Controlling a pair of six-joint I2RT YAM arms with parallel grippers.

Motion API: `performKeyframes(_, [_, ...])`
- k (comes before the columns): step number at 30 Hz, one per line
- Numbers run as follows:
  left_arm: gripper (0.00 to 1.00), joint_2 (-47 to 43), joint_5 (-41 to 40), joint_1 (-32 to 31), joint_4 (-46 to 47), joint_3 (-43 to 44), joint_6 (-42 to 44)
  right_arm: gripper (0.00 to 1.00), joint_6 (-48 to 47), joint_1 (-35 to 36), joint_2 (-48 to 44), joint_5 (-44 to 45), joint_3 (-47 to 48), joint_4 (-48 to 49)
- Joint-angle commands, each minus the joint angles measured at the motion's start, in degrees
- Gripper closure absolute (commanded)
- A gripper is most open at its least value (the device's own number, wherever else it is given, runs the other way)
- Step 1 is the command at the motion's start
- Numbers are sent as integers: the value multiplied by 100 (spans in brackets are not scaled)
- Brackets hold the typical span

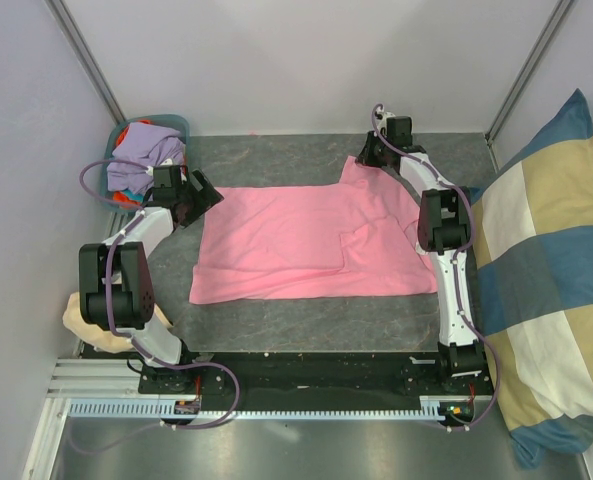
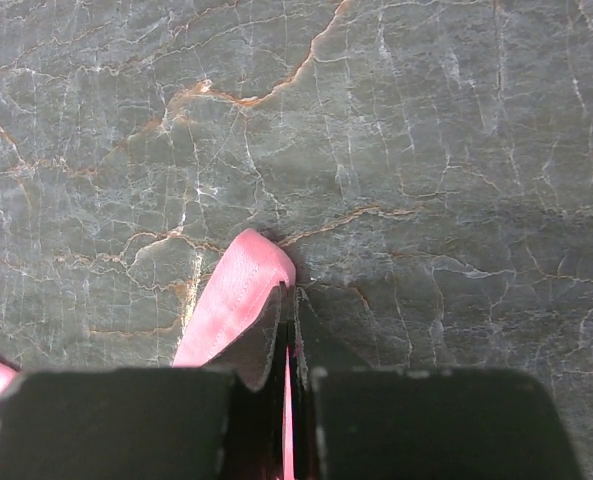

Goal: Fold and stack the t-shirts
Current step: Fold the tshirt

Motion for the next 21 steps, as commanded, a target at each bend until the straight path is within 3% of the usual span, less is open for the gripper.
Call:
performKeyframes(1, [0, 34, -99, 2, 54, 48, -2, 100, 9, 29, 12, 232, -90, -132])
performKeyframes(8, [0, 95, -82, 2, 89, 74, -10, 100, 71, 12, -753, 400, -1135, 641])
performKeyframes(21, [0, 1325, -11, -7, -60, 1321, 543, 100, 106, 12, -859, 277, -1110, 685])
